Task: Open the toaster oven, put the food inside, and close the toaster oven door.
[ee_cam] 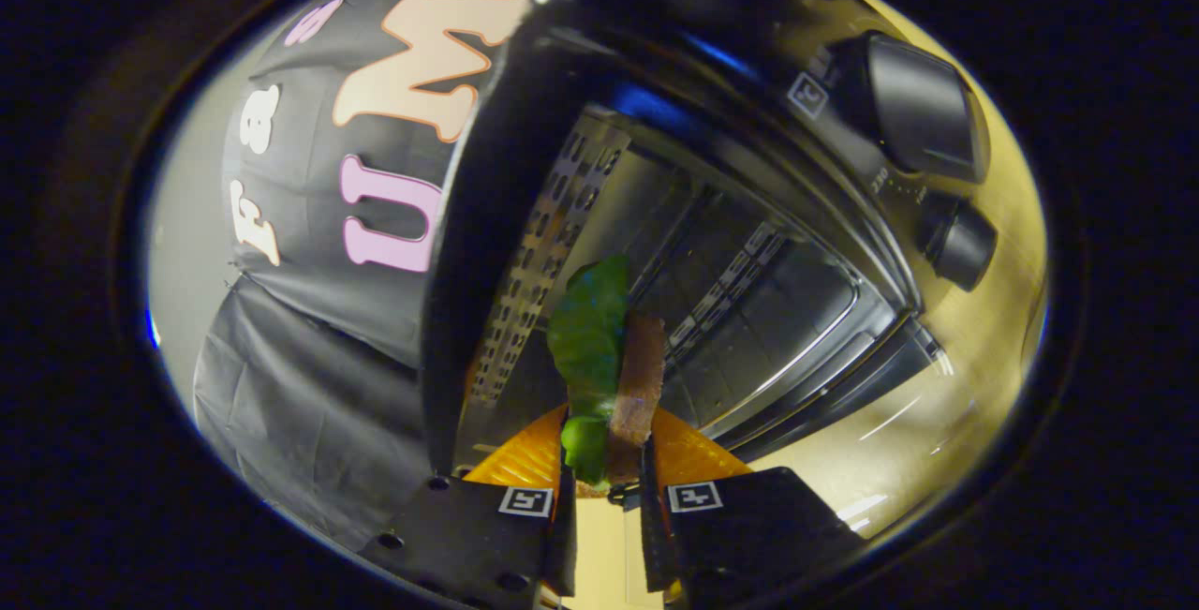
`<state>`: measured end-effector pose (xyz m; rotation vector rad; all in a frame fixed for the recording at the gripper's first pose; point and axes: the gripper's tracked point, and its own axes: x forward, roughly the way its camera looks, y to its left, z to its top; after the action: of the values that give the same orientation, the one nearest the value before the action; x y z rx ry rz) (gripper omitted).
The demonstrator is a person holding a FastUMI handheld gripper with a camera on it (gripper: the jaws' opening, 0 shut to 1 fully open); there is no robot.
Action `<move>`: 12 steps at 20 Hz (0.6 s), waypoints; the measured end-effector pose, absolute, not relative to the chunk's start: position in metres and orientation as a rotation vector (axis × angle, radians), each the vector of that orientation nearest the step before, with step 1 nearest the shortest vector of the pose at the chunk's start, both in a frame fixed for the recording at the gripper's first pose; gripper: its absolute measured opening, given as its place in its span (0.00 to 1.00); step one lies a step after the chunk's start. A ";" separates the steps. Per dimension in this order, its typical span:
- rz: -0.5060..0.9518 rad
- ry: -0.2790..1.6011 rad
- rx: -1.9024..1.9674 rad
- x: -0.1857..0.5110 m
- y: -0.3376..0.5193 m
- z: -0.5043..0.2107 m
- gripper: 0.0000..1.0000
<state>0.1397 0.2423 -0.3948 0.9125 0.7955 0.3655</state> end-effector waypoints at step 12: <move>0.296 0.592 0.245 0.151 0.208 -0.377 1.00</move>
<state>0.1511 0.2081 -0.3772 0.2446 0.5917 0.2965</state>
